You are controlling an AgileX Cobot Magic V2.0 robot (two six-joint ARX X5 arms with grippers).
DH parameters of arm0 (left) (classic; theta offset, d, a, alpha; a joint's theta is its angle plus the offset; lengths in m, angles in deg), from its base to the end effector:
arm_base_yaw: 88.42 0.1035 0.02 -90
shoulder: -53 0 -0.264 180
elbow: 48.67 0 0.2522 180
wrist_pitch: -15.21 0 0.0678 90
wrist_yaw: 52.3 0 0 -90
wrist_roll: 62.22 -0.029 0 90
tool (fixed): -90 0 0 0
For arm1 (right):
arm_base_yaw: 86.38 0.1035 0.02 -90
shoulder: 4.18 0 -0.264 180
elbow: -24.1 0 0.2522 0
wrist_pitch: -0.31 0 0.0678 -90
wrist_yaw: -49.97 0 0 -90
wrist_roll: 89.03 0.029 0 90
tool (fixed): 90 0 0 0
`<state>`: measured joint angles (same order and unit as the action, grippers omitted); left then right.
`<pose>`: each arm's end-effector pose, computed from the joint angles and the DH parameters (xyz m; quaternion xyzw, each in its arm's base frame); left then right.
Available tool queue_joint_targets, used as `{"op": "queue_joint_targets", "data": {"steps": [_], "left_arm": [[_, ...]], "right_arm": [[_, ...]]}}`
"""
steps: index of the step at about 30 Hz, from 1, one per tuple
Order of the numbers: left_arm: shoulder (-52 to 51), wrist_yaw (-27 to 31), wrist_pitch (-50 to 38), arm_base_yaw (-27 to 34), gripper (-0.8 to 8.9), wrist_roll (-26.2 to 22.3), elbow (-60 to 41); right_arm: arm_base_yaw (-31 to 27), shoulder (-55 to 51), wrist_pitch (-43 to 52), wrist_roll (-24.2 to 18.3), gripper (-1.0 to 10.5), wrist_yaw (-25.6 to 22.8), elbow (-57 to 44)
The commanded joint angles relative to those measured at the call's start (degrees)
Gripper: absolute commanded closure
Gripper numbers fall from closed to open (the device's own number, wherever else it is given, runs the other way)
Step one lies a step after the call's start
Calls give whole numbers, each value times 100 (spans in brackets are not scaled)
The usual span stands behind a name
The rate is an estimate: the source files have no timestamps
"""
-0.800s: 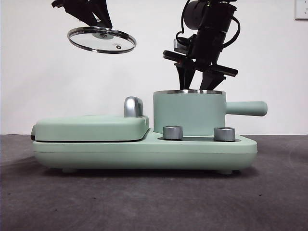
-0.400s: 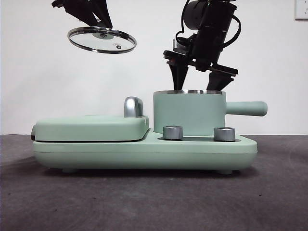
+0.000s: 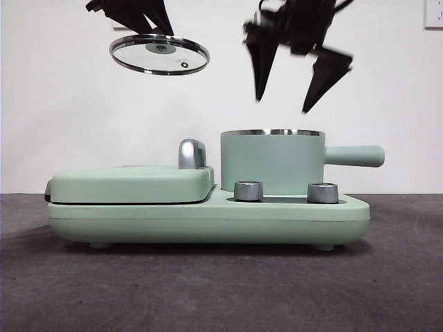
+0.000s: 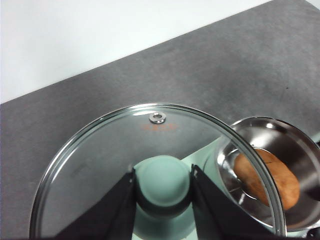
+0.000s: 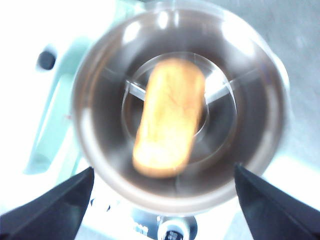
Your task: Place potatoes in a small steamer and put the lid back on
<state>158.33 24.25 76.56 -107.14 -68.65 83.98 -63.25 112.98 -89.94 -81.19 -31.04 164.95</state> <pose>0.3705 -0.1327 0.4201 0.0650 0.2770 -0.2809 0.9166 0.3751 0.1652 0.3512 -0.0125 0.5591 0.1935 0.8061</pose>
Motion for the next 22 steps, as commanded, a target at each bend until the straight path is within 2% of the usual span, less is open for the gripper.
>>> {"op": "queue_joint_targets", "data": {"steps": [1, 5, 11, 14, 18, 22], "left_arm": [[-79, -35, -85, -87, 808, 2, 232], [-76, -35, -79, -214, 808, 2, 229], [-48, -35, -85, -509, 808, -17, 227], [20, -35, -90, -680, 808, -17, 227], [199, -35, -90, -946, 808, -37, 227], [380, -35, -177, -1176, 808, -66, 227]], "right_arm": [[31, -284, -310, -92, 504, -26, 146], [31, -876, -455, -105, 504, -162, -81], [55, -2203, -455, -238, 505, -428, -1152], [72, -2975, -332, -236, 505, -590, -1945], [74, -4140, 293, -232, 505, -601, -3292], [79, -5353, 953, -15, 505, -601, -4699]]}}
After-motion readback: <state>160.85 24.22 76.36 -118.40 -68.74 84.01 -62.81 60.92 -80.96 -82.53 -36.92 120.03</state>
